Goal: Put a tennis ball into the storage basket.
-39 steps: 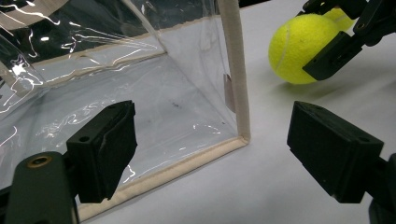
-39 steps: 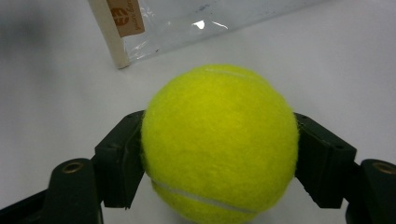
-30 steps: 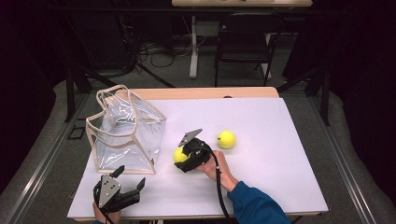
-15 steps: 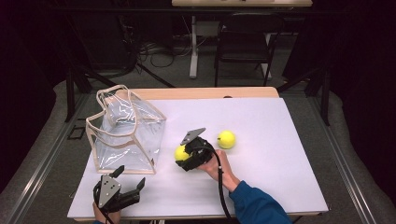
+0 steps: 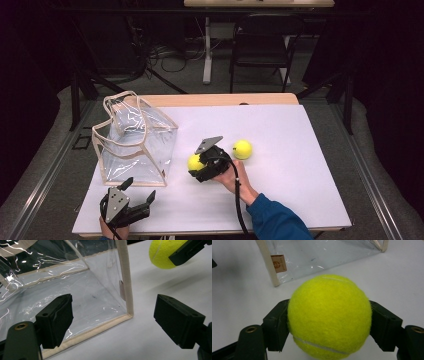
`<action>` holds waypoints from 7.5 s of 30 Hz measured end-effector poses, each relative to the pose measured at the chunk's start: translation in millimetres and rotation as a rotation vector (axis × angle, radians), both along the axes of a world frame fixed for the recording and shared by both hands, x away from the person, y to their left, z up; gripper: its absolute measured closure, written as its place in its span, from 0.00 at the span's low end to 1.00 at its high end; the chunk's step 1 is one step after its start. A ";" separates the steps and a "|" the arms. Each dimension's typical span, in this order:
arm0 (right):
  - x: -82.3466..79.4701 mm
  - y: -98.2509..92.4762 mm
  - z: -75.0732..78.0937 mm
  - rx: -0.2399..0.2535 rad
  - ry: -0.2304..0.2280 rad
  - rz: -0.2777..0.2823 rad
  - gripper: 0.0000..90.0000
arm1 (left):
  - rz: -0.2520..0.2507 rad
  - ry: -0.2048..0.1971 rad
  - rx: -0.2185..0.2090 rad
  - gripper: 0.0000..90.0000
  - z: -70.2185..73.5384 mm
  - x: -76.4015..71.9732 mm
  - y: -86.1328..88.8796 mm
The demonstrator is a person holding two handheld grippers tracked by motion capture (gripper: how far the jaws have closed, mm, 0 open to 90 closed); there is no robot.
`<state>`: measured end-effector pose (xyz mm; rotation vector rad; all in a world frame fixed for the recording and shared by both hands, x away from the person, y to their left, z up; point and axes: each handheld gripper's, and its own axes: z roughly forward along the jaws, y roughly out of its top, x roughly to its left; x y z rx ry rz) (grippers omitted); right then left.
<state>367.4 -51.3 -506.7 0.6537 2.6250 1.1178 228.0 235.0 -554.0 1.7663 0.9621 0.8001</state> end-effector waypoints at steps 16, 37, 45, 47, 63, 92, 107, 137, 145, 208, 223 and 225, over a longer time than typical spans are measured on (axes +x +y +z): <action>-1.4 -8.9 17.0 0.026 -0.039 -0.024 0.29 | 0.003 -0.001 -0.003 0.18 0.1 -0.6 -0.2; -0.5 -15.9 27.5 0.058 -0.066 -0.043 0.29 | 0.001 0.001 -0.006 0.18 -0.6 0.6 0.2; -0.3 -17.7 34.9 0.081 -0.087 -0.050 0.29 | 0.002 -0.002 0.001 0.18 -0.1 0.2 -0.1; 0.2 -18.2 36.8 0.086 -0.090 -0.051 0.29 | 0.001 0.000 -0.005 0.18 -0.3 0.3 0.4; 3.2 -19.4 46.7 0.122 -0.104 -0.060 0.29 | 0.002 -0.003 -0.005 0.18 0.0 -0.3 0.0; 9.7 -14.7 68.6 0.157 -0.138 -0.058 0.29 | 0.004 -0.004 -0.010 0.18 -0.3 0.2 0.5; 17.6 -13.8 77.6 0.171 -0.141 -0.063 0.29 | 0.004 -0.004 -0.010 0.18 -0.3 0.3 0.2; 30.3 -0.7 91.2 0.184 -0.153 -0.056 0.29 | 0.005 -0.008 -0.010 0.18 -0.2 0.1 0.8; 31.3 2.4 92.9 0.186 -0.153 -0.052 0.29 | 0.002 -0.007 -0.008 0.18 -0.1 0.0 0.4; 47.8 35.7 127.0 0.182 -0.189 -0.027 0.29 | -0.003 -0.021 -0.016 0.18 0.7 0.1 0.4; 52.4 44.4 131.7 0.189 -0.197 -0.015 0.29 | 0.003 -0.016 -0.016 0.18 -0.1 1.0 1.2; 53.8 46.1 132.2 0.190 -0.198 -0.018 0.29 | 0.001 -0.016 -0.015 0.18 0.2 0.8 1.5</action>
